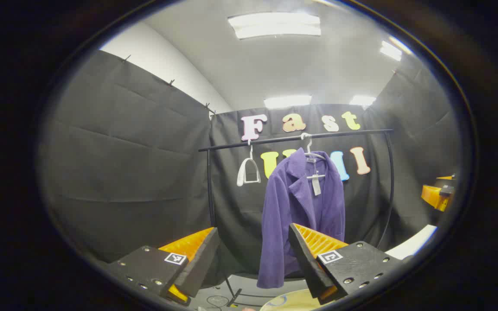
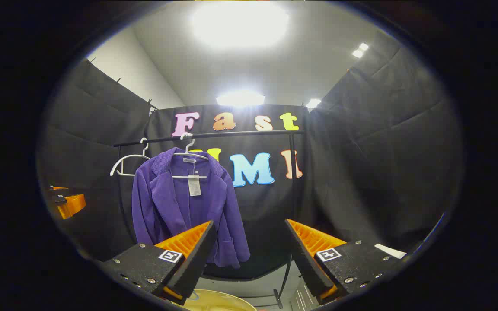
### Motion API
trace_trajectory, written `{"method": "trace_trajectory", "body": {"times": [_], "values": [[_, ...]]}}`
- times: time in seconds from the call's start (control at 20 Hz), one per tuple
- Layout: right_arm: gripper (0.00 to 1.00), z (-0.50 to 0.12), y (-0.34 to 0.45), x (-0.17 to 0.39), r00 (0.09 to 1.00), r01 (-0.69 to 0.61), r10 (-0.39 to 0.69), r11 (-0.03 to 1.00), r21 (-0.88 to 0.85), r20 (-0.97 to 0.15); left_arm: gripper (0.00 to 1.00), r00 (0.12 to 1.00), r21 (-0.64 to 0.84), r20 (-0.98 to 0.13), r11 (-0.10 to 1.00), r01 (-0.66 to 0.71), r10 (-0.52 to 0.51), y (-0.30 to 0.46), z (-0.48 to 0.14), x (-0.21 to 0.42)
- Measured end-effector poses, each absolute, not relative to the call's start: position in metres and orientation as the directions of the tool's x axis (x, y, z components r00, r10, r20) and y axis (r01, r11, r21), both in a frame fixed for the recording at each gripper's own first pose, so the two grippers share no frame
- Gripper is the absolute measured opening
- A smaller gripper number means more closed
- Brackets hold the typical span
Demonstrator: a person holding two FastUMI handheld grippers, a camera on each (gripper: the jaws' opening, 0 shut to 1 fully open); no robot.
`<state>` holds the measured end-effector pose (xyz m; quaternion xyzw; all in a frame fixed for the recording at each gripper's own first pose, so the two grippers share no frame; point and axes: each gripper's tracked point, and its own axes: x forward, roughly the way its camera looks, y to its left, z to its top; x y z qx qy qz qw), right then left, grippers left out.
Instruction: Grasp the clothes on the hanger with both hands and then place them into the laundry hamper below.
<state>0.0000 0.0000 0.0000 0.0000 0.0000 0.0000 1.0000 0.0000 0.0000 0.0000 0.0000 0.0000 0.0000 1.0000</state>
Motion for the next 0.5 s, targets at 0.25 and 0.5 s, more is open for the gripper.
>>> {"method": "trace_trajectory", "body": {"times": [0.25,0.5], "values": [[0.96,-0.003,-0.001,0.002,1.0,0.003,-0.003,1.0,0.004,-0.001,0.94,1.0,0.004,0.006,1.0,-0.006,0.006,-0.004,0.002,-0.004],[0.96,-0.004,-0.004,0.004,1.0,0.013,-0.013,1.0,0.012,-0.003,0.93,1.0,-0.007,-0.007,1.0,-0.004,0.004,-0.011,-0.006,-0.003]]}}
